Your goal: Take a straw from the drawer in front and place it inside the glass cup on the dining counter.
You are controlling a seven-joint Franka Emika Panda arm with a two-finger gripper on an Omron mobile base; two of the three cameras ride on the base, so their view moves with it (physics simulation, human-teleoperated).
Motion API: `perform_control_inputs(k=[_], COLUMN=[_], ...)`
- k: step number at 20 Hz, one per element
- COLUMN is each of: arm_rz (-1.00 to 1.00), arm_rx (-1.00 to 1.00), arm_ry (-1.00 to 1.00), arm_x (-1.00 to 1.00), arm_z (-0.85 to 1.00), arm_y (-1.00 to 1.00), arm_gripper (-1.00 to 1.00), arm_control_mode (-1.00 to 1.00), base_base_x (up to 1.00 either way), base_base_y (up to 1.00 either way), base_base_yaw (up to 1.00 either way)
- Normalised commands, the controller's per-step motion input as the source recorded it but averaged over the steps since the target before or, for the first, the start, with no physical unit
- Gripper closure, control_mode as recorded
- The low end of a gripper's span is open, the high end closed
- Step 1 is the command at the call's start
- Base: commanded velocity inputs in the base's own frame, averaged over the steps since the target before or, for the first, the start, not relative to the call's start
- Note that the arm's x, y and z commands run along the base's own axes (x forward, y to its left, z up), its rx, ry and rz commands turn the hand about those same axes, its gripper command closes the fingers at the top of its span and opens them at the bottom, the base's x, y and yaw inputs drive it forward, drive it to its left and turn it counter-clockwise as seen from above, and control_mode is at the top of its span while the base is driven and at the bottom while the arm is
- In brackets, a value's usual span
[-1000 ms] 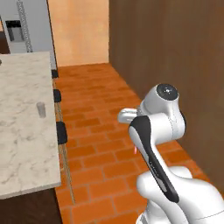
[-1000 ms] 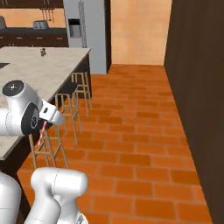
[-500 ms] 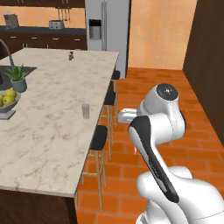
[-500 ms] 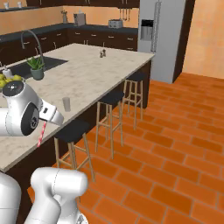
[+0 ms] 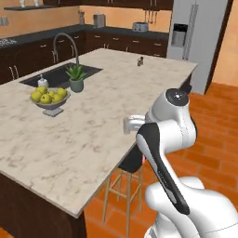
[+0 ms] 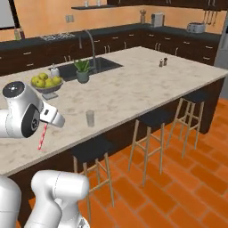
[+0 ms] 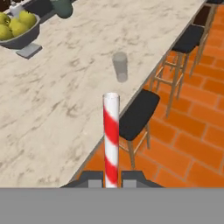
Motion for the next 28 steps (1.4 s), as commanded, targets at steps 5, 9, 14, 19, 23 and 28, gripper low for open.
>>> perform_control_inputs(k=[5,9,14,19,23,28], arm_rz=[0.0,0.0,0.0,0.0,0.0,0.0], arm_rx=[0.0,0.0,0.0,0.0,0.0,0.0], arm_ry=[0.0,0.0,0.0,0.0,0.0,0.0], arm_x=[0.0,0.0,0.0,0.0,0.0,0.0], arm_z=[0.0,0.0,0.0,0.0,0.0,0.0], arm_y=[0.0,0.0,0.0,0.0,0.0,0.0], arm_gripper=[1.0,1.0,1.0,1.0,1.0,1.0], arm_control_mode=[1.0,1.0,1.0,1.0,1.0,1.0], base_base_x=[0.16,0.06,0.0,0.23,0.51,0.63], base_base_y=[-0.59,-0.72,-0.97,-0.93,-0.75,-0.54], base_base_yaw=[0.66,0.62,0.53,0.43,0.36,0.34])
